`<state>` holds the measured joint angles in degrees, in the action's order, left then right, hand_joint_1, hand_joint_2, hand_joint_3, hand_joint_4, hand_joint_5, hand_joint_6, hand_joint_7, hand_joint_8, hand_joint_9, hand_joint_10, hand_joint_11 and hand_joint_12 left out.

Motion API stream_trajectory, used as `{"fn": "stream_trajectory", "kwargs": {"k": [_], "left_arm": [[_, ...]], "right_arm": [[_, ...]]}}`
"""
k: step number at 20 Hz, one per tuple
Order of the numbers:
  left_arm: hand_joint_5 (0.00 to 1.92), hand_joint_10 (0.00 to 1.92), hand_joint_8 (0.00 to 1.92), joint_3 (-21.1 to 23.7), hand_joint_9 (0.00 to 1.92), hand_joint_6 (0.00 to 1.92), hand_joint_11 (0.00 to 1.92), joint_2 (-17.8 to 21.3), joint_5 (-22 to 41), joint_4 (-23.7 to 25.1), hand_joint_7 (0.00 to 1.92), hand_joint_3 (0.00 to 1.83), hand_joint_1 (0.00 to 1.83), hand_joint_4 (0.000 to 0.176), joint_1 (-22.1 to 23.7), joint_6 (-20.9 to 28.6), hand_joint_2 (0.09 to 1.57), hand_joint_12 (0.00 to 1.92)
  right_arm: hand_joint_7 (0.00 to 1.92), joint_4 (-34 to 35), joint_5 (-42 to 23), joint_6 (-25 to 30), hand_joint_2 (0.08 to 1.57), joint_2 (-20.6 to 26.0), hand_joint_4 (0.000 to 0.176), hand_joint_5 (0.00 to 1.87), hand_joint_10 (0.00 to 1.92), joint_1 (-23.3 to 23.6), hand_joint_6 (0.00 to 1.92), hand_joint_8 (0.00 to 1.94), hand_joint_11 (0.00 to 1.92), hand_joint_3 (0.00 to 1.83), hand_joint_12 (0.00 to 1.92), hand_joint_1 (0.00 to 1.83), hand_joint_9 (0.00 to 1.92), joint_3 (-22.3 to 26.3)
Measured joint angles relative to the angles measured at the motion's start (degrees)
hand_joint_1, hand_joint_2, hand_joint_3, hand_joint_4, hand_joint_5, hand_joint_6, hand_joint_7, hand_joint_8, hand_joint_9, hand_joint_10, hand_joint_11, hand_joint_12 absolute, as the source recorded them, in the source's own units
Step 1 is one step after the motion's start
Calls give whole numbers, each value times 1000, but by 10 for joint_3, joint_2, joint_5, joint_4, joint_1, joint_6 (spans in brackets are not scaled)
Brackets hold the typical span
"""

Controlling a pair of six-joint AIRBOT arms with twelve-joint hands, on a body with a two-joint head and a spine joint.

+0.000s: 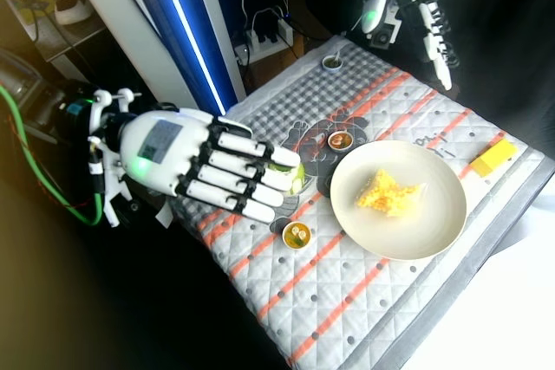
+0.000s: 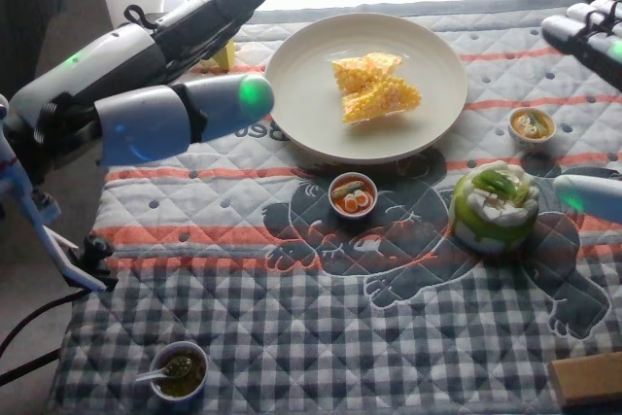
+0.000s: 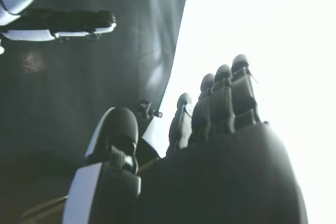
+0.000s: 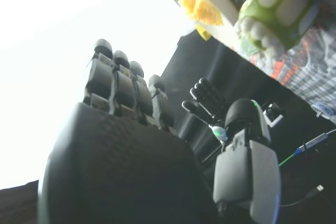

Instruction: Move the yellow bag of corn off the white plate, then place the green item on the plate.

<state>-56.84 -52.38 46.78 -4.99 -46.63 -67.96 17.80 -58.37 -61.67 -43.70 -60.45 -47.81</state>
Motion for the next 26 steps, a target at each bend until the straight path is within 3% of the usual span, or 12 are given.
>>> {"fn": "stream_trajectory", "kwargs": {"k": [1, 2, 3, 8, 10, 12, 16, 18, 19, 22, 24, 26], "left_arm": [[0, 0, 0, 0, 0, 0, 0, 0, 1, 0, 0, 40, 347, 31, 0, 0, 1266, 648], [0, 13, 0, 0, 37, 0, 0, 0, 6, 2, 0, 18, 333, 8, 0, 0, 1296, 956], [101, 40, 10, 0, 106, 25, 0, 0, 7, 0, 51, 3, 572, 0, 0, 0, 1287, 1195], [123, 57, 22, -33, 162, 4, 0, -24, -30, 20, 145, 0, 410, 0, 52, 0, 1308, 1159], [124, 86, 18, -53, 179, 2, 0, -37, -80, 51, 184, 0, 543, 0, 98, 1, 1311, 1270], [178, 132, 17, -96, 218, 15, 0, -86, -146, 90, 223, 0, 598, 17, 152, -1, 1286, 1412], [145, 153, 8, -161, 236, 0, 0, -159, -276, 99, 240, 0, 664, 49, 188, -30, 1239, 1196], [111, 339, 4, -189, 232, 4, 0, -183, -311, 96, 275, 2, 609, 64, 198, -48, 1201, 1506], [57, 349, 0, -203, 142, 0, 0, -199, -342, 76, 177, 1, 563, 78, 206, -94, 1190, 1485], [70, 221, 1, -218, 22, 7, 0, -233, -391, 1, 66, 0, 748, 54, 212, -216, 1059, 1417], [20, 25, 0, -246, 0, 6, 0, -263, -420, -3, 2, 0, 819, 86, 222, -224, 996, 1557], [3, 0, 0, -275, 0, 0, 0, -283, -428, -61, 0, 0, 915, 49, 228, -280, 992, 1615]], "right_arm": [[0, 1, -2, 0, 1131, 0, 0, 0, 0, -2, 0, 0, 0, 18, 0, 506, 0, 0], [0, 3, -10, 0, 1145, 0, 0, 0, 0, -4, 0, 0, 5, 19, 2, 554, 0, 3], [0, 4, -11, 0, 1170, 0, 0, 25, 0, -4, 9, 0, 0, 21, 0, 768, 0, 5], [0, -3, -22, 0, 1214, -1, 0, 17, 0, -18, 0, 0, 13, 19, 6, 735, 0, 7], [7, -3, -19, 0, 1232, -1, 0, 39, 3, -23, 9, 1, 0, 0, 352, 684, 19, 11], [0, -9, -23, 2, 1238, -2, 0, 17, 3, -31, 2, 0, 0, 0, 519, 694, 25, 15], [28, -28, -27, 19, 1237, -9, 0, 40, 12, -36, 3, 1, 0, 0, 879, 653, 78, 17], [28, -32, -33, 21, 1239, -9, 0, 38, 8, -37, 1, 0, 0, 0, 856, 648, 75, 17], [22, -37, -33, 24, 1243, -11, 0, 33, 8, -37, 1, 1, 0, 1, 888, 643, 78, 17], [7, -37, -32, 28, 1233, -11, 13, 20, 0, -38, 0, 0, 0, 0, 849, 662, 61, 17], [5, -37, -33, 30, 1239, -12, 0, 18, 5, -41, 1, 3, 0, 0, 755, 670, 38, 17], [2, -36, -32, 32, 1243, -14, 0, 19, 4, -41, 0, 0, 0, 0, 683, 626, 36, 15]]}}
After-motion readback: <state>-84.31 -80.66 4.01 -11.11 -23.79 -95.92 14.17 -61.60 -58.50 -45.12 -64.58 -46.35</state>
